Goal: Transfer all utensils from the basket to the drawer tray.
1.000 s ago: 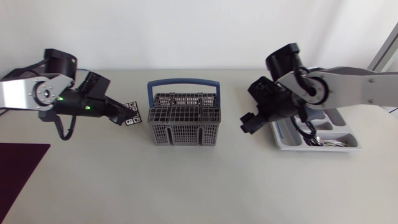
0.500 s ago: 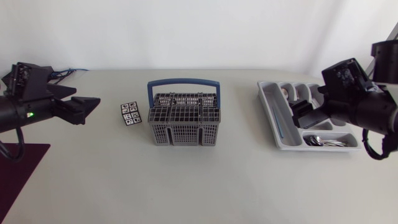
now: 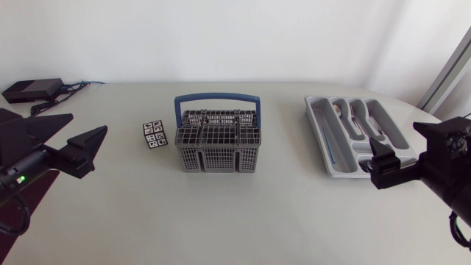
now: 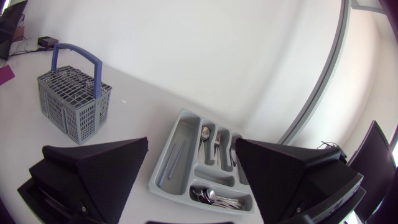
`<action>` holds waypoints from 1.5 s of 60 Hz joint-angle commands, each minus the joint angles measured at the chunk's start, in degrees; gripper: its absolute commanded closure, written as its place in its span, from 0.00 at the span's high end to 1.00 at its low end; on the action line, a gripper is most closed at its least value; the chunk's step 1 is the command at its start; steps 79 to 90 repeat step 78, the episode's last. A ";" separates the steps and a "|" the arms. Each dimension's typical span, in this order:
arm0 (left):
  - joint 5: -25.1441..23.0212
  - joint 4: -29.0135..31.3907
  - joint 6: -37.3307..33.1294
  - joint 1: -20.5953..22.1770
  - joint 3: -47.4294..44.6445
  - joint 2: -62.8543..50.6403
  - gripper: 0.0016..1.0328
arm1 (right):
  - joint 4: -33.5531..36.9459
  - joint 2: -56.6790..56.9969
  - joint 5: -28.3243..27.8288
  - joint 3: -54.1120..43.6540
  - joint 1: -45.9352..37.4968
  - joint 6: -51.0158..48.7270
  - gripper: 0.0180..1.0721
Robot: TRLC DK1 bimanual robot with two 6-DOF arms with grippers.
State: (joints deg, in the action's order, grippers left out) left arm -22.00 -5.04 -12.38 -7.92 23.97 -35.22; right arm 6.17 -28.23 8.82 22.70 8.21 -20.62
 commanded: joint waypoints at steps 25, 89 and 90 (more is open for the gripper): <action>8.71 -1.36 9.18 1.52 -12.27 15.22 0.96 | -3.45 14.60 -4.12 -12.09 -4.31 10.81 0.96; 22.00 5.04 12.38 7.92 -23.97 35.22 0.96 | -6.17 28.23 -8.82 -22.70 -8.21 20.62 0.96; 22.00 5.04 12.38 7.92 -23.97 35.22 0.96 | -6.17 28.23 -8.82 -22.70 -8.21 20.62 0.96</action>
